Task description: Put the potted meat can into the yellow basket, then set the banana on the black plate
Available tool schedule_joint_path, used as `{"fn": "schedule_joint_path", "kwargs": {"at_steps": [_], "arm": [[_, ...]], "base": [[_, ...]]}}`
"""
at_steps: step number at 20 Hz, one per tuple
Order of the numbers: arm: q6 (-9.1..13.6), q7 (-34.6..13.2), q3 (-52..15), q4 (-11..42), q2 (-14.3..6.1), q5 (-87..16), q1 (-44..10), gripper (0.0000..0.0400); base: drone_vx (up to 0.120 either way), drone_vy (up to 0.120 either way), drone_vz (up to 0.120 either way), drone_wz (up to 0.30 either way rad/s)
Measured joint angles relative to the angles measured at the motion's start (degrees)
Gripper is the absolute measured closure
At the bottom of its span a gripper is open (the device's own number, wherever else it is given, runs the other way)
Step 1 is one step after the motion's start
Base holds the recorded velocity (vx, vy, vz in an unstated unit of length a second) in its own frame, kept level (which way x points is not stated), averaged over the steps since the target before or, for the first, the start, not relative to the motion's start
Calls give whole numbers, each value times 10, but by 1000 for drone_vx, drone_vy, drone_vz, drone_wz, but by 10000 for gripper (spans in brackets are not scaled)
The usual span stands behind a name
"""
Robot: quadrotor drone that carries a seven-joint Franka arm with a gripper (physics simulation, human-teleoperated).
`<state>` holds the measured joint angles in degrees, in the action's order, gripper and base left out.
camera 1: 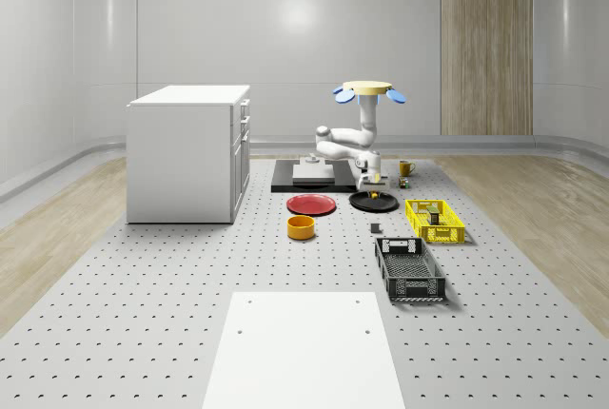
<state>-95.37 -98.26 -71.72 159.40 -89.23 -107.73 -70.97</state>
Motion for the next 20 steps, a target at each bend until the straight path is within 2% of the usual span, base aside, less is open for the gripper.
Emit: {"fn": "schedule_joint_path", "kwargs": {"at_steps": [8, 9, 10, 11, 12, 13, 15, 20], "arm": [[-17, 5, 43, -15, 4, -41, -10, 199], [-26, 11, 44, -17, 8, -34, -4, 192], [-32, -1, 40, -18, 3, -17, -4, 174], [-37, -5, 42, -19, -3, -17, -10, 135], [-37, -3, 42, -19, -3, -20, -10, 124], [-37, -16, 41, -18, -7, -19, -15, 95], [-32, -7, 34, -14, -8, -16, -13, 58], [-14, 8, 1, -2, -9, 10, -4, 17]], "base": [[0, 0, 0, 0], [0, 0, 0, 0], [0, 0, 0, 0], [0, 0, 0, 0], [0, 0, 0, 0], [0, 0, 0, 0], [0, 0, 0, 0], [0, 0, 0, 0]]}}
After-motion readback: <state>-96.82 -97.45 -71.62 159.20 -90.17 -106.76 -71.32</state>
